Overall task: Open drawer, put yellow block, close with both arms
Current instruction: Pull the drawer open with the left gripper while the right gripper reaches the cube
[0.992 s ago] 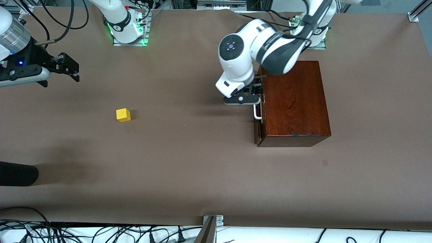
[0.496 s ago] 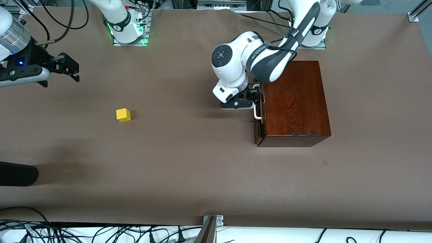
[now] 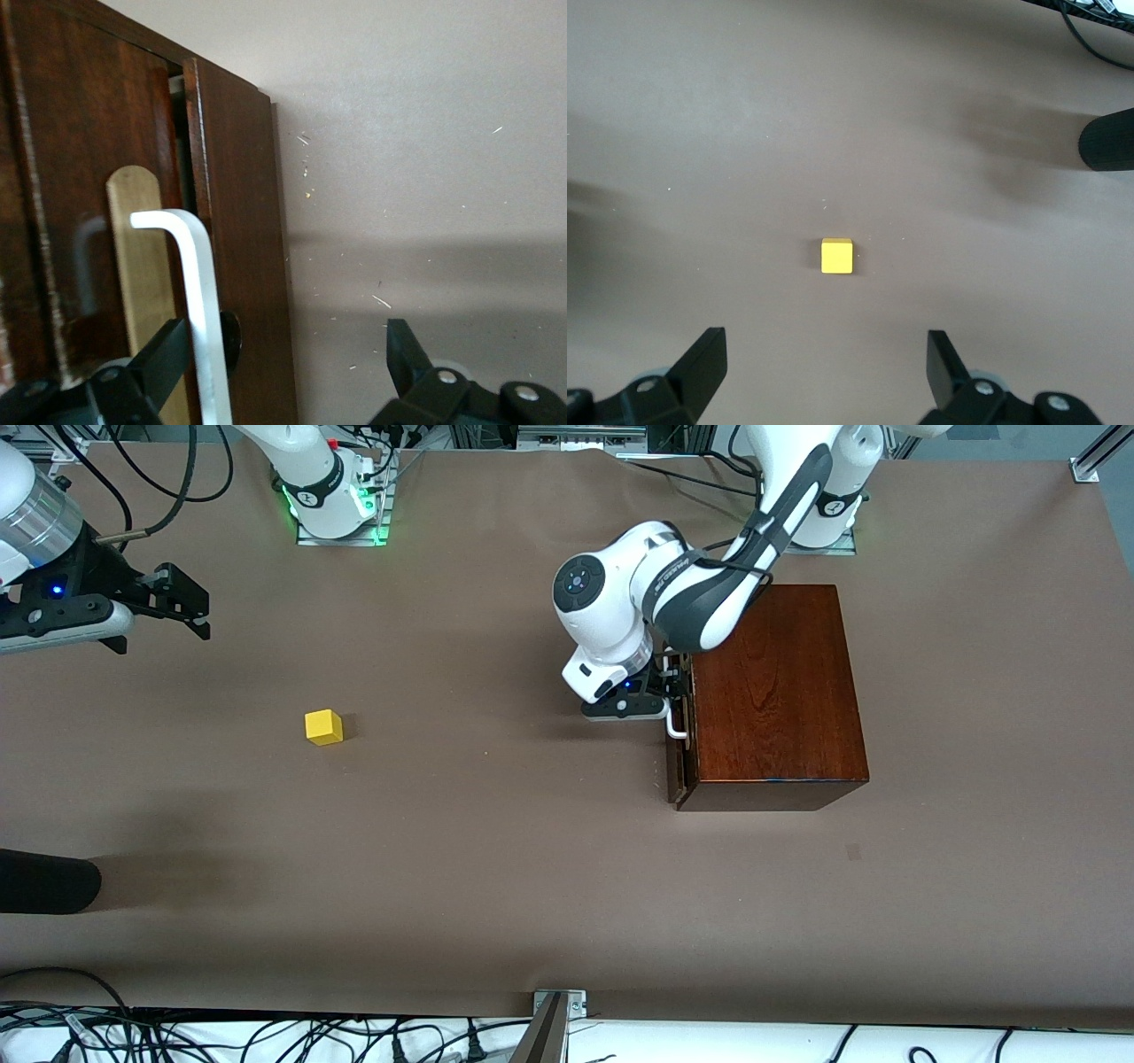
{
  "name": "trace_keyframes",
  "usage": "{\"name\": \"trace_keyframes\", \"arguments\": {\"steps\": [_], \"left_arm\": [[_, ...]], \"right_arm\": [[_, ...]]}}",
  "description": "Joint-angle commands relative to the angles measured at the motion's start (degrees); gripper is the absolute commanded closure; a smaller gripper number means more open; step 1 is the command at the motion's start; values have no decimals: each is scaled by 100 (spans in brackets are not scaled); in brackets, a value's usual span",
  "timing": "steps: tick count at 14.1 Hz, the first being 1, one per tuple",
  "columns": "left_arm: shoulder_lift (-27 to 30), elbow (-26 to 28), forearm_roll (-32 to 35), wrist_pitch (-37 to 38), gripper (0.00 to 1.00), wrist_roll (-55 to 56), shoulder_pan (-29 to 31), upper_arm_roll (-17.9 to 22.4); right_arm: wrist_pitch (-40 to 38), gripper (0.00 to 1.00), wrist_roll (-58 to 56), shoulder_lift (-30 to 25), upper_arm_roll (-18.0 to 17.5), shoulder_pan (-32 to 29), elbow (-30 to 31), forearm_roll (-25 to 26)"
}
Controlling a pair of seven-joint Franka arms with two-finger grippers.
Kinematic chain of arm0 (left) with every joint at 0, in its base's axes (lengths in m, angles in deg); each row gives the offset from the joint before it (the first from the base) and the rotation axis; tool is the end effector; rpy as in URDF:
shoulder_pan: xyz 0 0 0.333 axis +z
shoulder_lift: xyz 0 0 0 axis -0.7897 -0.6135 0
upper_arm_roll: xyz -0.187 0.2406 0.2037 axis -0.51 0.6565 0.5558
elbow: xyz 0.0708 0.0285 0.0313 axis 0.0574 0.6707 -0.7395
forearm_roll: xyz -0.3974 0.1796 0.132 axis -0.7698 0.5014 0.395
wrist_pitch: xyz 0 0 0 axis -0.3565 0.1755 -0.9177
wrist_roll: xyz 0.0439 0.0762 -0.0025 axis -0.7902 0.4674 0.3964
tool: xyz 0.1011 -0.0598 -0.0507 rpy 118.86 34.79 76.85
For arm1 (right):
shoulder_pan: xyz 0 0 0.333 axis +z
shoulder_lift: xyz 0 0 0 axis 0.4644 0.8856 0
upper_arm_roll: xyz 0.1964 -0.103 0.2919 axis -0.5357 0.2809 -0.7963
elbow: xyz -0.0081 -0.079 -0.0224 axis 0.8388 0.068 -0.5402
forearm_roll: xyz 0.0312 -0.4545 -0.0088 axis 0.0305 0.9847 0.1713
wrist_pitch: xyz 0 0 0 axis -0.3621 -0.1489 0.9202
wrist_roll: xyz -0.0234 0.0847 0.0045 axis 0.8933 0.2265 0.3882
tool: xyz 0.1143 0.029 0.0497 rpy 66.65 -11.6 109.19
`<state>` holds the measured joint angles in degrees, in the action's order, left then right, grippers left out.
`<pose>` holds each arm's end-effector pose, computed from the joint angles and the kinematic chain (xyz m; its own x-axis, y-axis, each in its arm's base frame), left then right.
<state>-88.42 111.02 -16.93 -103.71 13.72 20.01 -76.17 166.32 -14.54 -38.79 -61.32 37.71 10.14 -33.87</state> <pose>0.5543 -0.4828 0.2833 0.9981 -0.0534 -0.0303 -0.0607 -0.9339 -0.3524 0.6123 0.0825 0.6502 0.9715 0.2308 0.0550 0.2289 -0.9727 0.0380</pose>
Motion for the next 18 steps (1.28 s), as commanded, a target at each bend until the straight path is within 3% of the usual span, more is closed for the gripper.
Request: {"name": "trace_keyframes", "arguments": {"steps": [1, 5, 12, 18], "left_arm": [[-86, 11, 172, -80, 0, 154, -46, 17], [-218, 11, 172, -264, 0, 216, -55, 17], [-516, -181, 23, -1353, 0, 1252, -477, -36], [-692, -736, -531, -1381, 0, 1219, -618, -36]], "right_arm": [[-40, 0, -25, 52, -37, 16, -145, -97], [-40, 0, -43, 104, -28, 8, -145, -123], [-22, 0, -8, 297, -28, 16, -154, -53], [320, 0, -52, 807, -11, -1, -180, -97]]}}
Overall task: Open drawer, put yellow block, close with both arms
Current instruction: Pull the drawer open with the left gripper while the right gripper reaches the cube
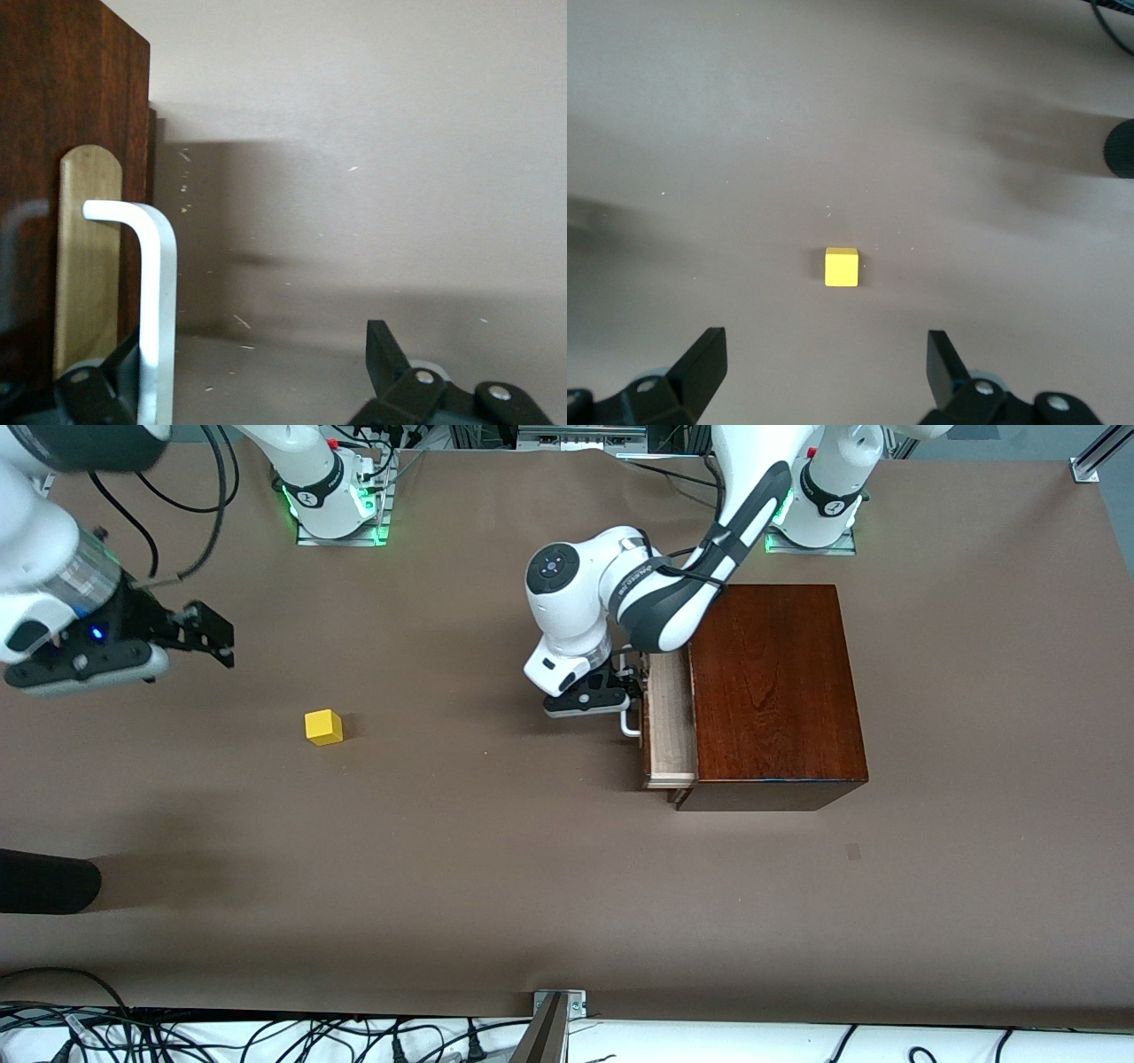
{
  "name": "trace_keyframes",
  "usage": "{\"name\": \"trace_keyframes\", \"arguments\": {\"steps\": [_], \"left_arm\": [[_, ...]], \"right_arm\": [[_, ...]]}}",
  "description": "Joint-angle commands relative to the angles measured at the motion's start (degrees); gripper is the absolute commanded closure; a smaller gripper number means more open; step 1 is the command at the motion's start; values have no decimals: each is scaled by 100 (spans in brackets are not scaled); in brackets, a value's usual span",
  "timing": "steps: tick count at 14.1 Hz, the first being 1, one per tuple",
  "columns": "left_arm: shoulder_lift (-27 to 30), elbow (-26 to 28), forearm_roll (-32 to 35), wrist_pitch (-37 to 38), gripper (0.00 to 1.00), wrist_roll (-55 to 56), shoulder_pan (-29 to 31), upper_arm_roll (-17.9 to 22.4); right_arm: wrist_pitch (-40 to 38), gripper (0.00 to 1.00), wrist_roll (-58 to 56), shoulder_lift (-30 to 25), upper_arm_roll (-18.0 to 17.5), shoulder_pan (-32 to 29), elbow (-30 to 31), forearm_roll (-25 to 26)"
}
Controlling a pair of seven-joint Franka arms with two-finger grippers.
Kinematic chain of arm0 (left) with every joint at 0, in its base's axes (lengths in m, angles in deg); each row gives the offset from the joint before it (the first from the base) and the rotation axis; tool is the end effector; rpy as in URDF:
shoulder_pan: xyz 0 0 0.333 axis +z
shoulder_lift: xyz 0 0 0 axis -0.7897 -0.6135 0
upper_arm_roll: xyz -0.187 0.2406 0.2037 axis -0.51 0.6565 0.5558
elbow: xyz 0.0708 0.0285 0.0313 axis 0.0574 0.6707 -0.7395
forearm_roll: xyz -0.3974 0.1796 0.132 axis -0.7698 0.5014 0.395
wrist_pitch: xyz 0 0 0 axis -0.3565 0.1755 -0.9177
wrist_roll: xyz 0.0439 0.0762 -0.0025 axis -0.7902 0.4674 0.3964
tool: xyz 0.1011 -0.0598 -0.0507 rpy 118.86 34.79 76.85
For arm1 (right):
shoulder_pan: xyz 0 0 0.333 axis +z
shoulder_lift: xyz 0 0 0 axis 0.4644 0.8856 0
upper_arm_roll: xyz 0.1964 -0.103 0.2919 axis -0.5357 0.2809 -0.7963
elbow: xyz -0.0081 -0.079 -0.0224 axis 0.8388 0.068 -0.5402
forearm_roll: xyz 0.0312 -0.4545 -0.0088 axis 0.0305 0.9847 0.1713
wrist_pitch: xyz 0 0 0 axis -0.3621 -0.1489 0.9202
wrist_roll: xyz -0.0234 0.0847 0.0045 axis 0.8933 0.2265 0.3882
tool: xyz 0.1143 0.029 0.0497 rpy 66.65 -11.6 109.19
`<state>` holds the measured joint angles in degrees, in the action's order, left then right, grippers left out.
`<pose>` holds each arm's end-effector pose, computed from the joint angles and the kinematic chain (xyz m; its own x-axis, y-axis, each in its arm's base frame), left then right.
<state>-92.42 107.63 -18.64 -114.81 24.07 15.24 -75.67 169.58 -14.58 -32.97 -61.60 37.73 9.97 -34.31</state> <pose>0.5384 -0.5583 0.2699 0.9951 0.0385 0.0907 0.0543 -0.9823 -0.1790 0.6478 0.0930 0.5925 0.9712 0.2377 0.0139 0.2372 -0.9710 0.0296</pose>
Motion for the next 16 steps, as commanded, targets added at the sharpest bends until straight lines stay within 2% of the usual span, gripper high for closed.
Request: {"name": "trace_keyframes", "arguments": {"steps": [1, 3, 7, 10, 13, 16], "left_arm": [[-293, -396, -360, -271, 0, 166, -132, -87], [-293, -414, -369, -271, 0, 157, -132, -87], [-293, -607, -343, -175, 0, 175, -149, -78], [-293, -668, -281, 203, 0, 175, -333, -52], [-284, -669, -263, 239, 0, 175, -395, -16], [-275, -730, -124, 642, 0, 166, -395, -7]], "right_arm": [[3, 0, 5, 435, 17, 5, -163, 7], [-41, 0, -56, 831, 35, -56, -189, -18], [-41, 0, -100, 1271, 26, -4, -189, -53], [186, 0, -293, 1561, 8, 14, -58, -80], [1055, 0, -294, 1518, 0, 14, 775, -80], [1819, 0, -294, 1535, 0, 14, 1382, -89]]}}
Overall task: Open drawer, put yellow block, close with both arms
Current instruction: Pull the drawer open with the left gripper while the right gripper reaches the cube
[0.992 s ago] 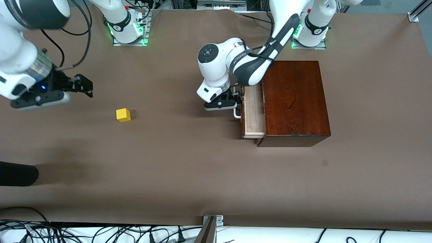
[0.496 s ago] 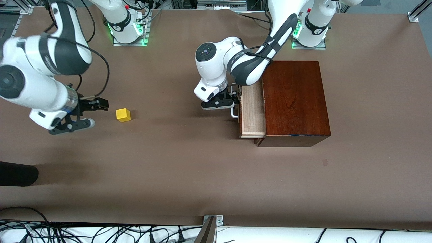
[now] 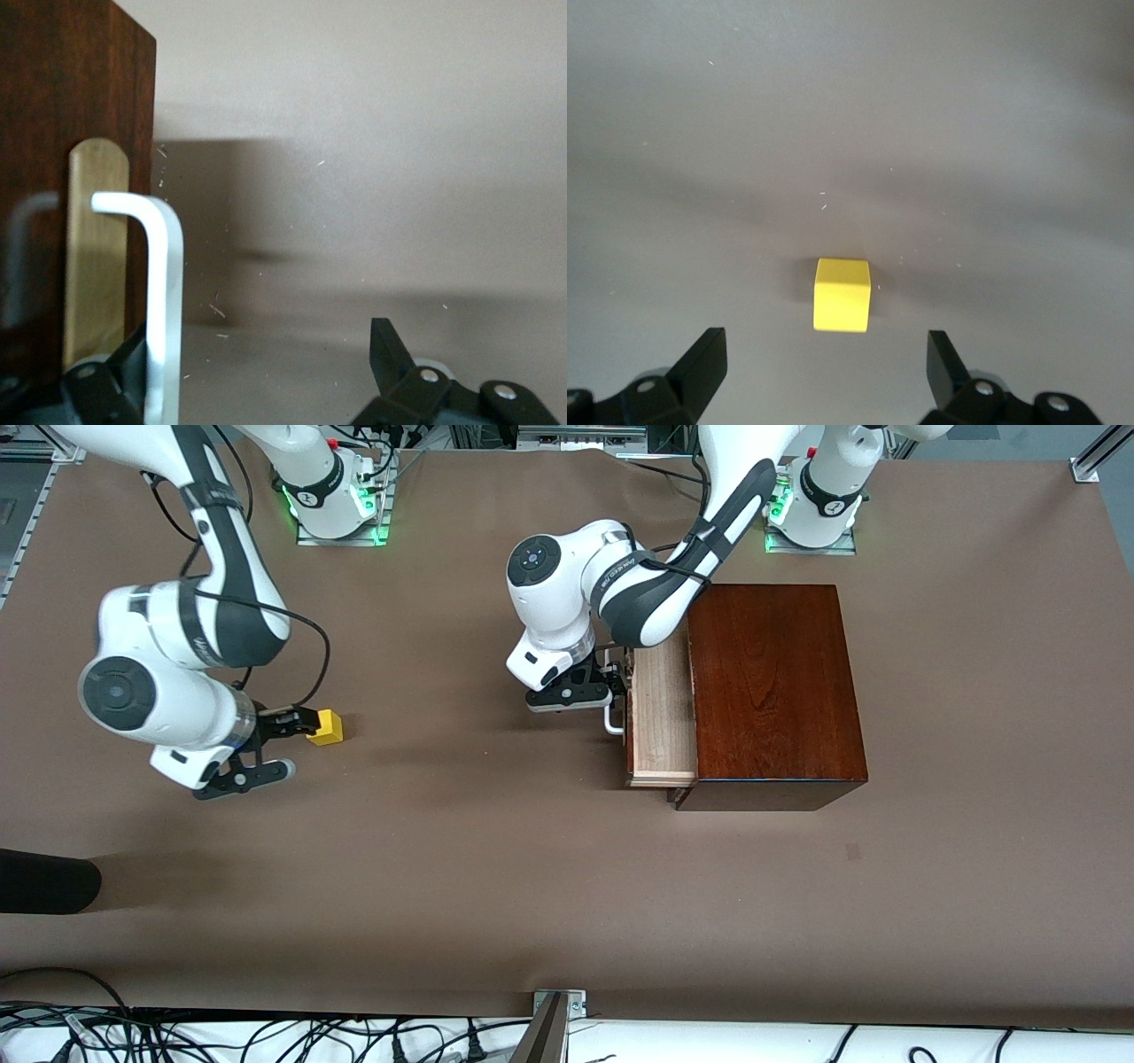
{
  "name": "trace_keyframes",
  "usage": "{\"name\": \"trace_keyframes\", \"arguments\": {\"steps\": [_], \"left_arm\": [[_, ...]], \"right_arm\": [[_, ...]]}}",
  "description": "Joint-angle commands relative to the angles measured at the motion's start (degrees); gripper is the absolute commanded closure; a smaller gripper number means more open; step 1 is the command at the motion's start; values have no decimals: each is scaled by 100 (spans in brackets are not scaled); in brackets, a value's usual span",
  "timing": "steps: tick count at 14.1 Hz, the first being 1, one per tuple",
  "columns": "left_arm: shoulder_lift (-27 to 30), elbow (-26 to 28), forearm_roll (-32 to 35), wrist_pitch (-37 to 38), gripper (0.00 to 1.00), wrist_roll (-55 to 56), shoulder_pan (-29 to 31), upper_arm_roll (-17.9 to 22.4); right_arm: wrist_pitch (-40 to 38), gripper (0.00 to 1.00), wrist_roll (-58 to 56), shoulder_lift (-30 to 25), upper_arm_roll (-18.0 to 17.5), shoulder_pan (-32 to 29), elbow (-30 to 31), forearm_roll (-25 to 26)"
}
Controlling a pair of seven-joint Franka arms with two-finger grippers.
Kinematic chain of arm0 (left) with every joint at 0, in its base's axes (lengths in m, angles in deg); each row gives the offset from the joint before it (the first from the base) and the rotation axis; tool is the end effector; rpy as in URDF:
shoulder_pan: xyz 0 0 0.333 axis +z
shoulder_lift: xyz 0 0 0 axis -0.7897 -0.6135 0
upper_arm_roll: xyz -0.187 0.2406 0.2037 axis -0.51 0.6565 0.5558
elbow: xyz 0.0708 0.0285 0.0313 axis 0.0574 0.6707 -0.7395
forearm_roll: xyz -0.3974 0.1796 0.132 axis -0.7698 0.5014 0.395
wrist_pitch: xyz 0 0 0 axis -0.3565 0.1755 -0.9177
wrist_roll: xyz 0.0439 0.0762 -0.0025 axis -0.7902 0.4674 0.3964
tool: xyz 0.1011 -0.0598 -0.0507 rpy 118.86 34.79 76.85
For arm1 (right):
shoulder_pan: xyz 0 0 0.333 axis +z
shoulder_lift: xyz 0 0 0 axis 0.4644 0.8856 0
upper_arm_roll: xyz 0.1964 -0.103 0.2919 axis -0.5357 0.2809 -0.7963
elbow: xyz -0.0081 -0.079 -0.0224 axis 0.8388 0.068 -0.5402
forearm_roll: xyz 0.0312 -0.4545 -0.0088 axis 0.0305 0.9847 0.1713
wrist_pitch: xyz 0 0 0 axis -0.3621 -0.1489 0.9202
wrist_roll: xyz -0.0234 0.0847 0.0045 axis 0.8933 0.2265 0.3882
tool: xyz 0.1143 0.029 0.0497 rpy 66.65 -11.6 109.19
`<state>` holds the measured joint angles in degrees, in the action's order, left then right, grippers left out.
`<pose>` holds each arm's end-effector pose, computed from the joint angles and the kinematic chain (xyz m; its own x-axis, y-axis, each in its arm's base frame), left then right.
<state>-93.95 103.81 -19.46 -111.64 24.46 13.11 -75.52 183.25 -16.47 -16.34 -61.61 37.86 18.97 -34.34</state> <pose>0.5297 -0.5819 0.2779 0.9963 0.0349 0.0783 0.0491 -0.9812 -0.1869 0.6838 0.1015 0.3309 0.9419 0.2745 -0.1936 0.2814 -0.9596 0.0083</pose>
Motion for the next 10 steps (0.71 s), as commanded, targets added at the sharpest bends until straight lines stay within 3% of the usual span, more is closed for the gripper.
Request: {"name": "trace_keyframes", "arguments": {"steps": [1, 3, 6, 10], "left_arm": [[-131, -452, 47, 474, 0, 136, -199, -30], [-122, -471, 56, 738, 0, 127, -226, -22], [26, -524, 13, 958, 0, -47, -147, -13], [342, -1550, -514, 2089, 0, -1240, 371, -66]], "right_arm": [[882, 0, -105, -128, 1, -7, 832, -85], [1770, 0, -105, -172, 1, -8, 1483, -85], [2378, 0, -105, -119, 10, -8, 1907, -85], [2696, 0, -105, 83, 45, -86, 2153, -85]]}}
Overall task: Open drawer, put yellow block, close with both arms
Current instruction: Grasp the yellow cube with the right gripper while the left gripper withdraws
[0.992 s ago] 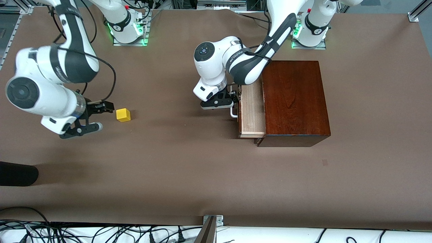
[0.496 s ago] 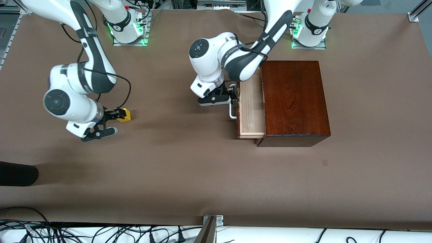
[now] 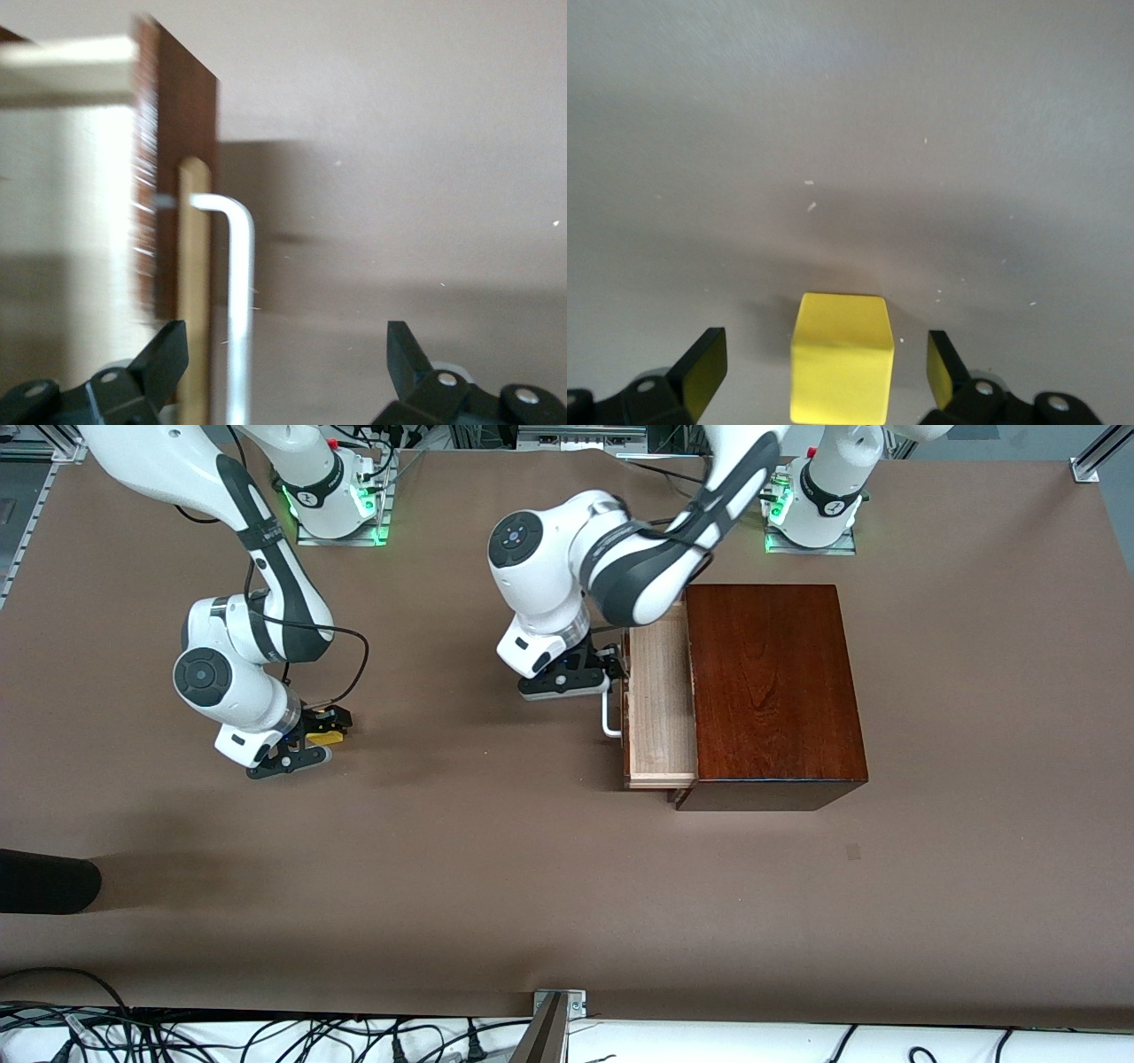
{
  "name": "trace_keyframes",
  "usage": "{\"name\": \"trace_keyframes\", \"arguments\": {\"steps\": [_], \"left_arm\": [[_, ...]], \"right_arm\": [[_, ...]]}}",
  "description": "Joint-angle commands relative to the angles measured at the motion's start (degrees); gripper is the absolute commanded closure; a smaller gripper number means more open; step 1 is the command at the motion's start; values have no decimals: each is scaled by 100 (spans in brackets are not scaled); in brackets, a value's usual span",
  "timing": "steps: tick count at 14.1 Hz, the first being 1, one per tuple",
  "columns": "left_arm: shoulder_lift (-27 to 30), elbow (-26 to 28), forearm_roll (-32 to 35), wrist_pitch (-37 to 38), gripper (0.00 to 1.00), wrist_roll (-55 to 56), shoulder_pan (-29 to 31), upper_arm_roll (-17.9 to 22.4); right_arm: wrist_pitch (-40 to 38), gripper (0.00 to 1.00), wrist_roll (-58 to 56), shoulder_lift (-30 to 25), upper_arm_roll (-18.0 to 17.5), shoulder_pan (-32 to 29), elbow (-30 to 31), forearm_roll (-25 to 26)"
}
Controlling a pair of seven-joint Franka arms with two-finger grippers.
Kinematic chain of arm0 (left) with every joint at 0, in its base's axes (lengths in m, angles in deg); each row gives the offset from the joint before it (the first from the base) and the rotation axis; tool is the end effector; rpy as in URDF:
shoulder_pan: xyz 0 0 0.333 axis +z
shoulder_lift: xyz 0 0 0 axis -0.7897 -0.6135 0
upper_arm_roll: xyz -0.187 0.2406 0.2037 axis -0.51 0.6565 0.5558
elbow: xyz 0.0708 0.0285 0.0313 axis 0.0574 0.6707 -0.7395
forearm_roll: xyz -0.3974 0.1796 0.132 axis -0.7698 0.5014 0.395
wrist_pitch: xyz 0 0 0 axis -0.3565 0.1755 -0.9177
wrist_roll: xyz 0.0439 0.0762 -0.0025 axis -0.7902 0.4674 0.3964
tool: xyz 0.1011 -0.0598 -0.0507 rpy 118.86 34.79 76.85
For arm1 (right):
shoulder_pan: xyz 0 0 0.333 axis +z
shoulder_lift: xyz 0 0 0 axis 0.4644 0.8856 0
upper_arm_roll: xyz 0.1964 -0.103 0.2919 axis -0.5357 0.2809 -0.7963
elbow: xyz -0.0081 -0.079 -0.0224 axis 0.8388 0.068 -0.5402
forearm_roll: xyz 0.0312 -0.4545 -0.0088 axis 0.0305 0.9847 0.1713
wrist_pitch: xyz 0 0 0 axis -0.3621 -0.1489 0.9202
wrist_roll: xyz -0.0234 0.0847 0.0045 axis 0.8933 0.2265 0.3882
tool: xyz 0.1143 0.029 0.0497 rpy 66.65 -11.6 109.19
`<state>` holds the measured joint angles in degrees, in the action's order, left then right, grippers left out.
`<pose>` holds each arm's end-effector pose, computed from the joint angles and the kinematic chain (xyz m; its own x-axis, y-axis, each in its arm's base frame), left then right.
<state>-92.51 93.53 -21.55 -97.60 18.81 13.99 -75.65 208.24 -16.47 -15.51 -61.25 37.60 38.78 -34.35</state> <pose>0.5571 -0.5724 0.3715 0.9989 0.0283 0.0362 0.0357 -0.9738 -0.2246 0.6127 0.0842 0.1954 0.9539 0.2757 -0.1188 0.2792 -0.9601 0.0138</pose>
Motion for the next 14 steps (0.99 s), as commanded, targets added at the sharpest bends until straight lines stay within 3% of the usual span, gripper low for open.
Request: {"name": "trace_keyframes", "arguments": {"steps": [1, 3, 4, 6, 10, 12, 14], "left_arm": [[252, -663, -376, 915, 0, -1037, 458, -61], [567, -700, -421, 1136, 0, -1565, 835, -70], [743, -691, -438, 1163, 0, -1820, 1064, -70], [1060, -621, -500, 1417, 0, -2504, 1529, -70], [1359, -586, -701, 1638, 0, -3954, 2575, -70], [1395, -586, -834, 1761, 0, -4589, 3032, -44], [1718, -184, -1018, 1701, 0, -4915, 3184, 105]], "right_arm": [[232, 0, -105, 0, 9, -96, 234, -84], [277, 4, -105, -9, 9, -122, 410, -84], [285, 12, -105, -9, 9, -131, 437, -84], [285, 36, -96, 9, 9, -157, 437, -84], [233, 97, -25, 53, 9, -157, 297, -84], [172, 100, -69, -43, -61, -131, 52, -75], [-292, 100, -104, -132, -376, -105, -500, -67]]}}
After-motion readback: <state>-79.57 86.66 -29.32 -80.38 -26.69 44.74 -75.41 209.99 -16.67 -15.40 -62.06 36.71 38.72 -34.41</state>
